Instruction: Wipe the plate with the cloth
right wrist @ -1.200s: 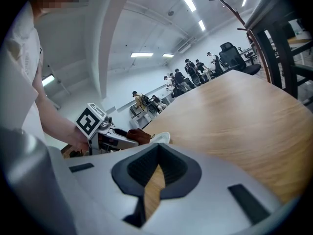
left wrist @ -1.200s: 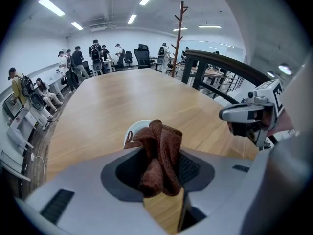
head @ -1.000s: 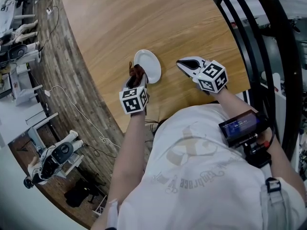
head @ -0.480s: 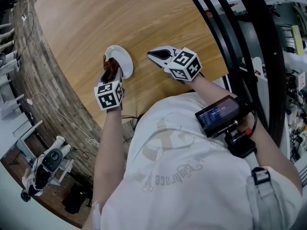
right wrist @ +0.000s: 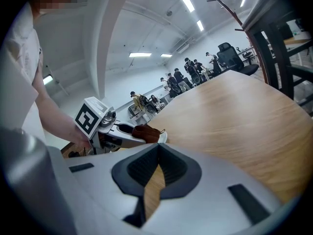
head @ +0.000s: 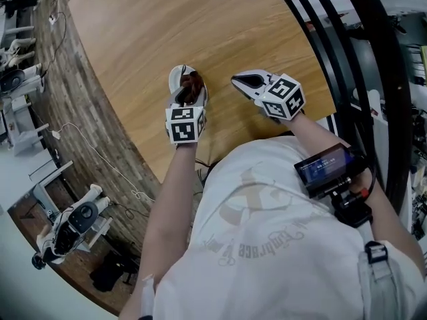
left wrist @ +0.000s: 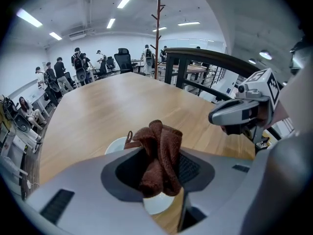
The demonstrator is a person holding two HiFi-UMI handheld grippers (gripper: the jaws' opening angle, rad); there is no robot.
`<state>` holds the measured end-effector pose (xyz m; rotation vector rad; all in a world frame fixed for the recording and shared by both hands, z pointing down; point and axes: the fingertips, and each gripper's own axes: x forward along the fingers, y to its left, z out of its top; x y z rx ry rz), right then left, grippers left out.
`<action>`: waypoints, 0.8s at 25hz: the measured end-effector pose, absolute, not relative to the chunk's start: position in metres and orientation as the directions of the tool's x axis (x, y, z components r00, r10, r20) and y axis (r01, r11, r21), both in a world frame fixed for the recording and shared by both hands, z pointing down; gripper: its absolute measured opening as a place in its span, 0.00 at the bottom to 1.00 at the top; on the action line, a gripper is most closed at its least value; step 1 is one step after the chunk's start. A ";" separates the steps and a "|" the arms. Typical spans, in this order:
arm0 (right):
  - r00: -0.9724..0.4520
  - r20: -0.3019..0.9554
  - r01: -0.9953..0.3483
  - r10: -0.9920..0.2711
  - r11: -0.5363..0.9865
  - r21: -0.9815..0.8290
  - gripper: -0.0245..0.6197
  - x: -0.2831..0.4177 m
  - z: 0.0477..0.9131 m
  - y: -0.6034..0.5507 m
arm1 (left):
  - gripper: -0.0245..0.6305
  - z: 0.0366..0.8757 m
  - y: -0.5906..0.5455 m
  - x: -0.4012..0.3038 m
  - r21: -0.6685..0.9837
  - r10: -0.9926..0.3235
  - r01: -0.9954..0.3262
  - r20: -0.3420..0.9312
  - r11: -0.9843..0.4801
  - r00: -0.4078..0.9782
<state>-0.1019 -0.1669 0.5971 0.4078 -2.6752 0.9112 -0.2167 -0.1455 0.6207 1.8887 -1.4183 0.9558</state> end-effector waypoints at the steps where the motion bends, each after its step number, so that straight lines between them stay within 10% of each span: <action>1: -0.919 0.354 -0.353 -0.172 0.759 -0.547 0.06 -0.103 0.597 -0.167 | 0.30 0.621 -0.148 -0.217 0.032 -0.543 -0.963 0.820 -0.268 0.179; 20: -0.927 0.338 -0.342 -0.164 0.741 -0.578 0.06 -0.106 0.600 -0.159 | 0.30 0.622 -0.127 -0.305 -0.053 -0.530 -0.994 0.848 -0.091 0.003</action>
